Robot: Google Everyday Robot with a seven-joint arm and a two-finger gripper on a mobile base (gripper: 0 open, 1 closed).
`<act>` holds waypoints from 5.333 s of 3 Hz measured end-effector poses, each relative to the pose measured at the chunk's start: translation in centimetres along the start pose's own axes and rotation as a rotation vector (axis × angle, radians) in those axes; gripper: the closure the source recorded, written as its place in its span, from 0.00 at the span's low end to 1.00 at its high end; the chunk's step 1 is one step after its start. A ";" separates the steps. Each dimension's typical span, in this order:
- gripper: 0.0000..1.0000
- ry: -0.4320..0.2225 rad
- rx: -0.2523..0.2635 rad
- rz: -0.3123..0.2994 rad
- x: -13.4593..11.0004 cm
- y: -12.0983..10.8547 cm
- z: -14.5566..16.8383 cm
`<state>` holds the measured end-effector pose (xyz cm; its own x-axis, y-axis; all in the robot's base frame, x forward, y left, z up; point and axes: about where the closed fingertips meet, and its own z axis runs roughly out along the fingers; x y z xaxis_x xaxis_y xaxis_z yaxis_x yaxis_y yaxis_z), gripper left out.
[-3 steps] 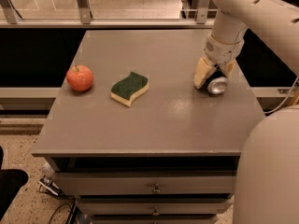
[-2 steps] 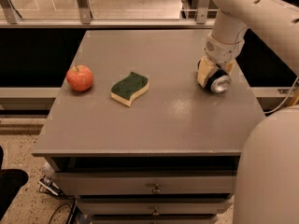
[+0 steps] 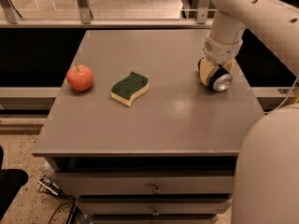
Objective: Place pepsi can upright
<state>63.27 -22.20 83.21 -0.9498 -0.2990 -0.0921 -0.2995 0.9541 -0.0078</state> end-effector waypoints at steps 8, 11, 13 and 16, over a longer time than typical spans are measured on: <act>1.00 -1.177 -0.624 -0.777 2.2 -1.4 -9.3; 1.00 -1.196 -0.803 -0.732 1.6 1.2 -3.4; 0.70 -1.189 -0.859 -0.710 1.4 1.3 -2.3; 0.02 -1.188 -0.863 -0.713 1.2 1.6 -2.4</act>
Offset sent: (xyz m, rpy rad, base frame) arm -0.0069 -0.0379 0.1067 0.0729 -0.4314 0.3027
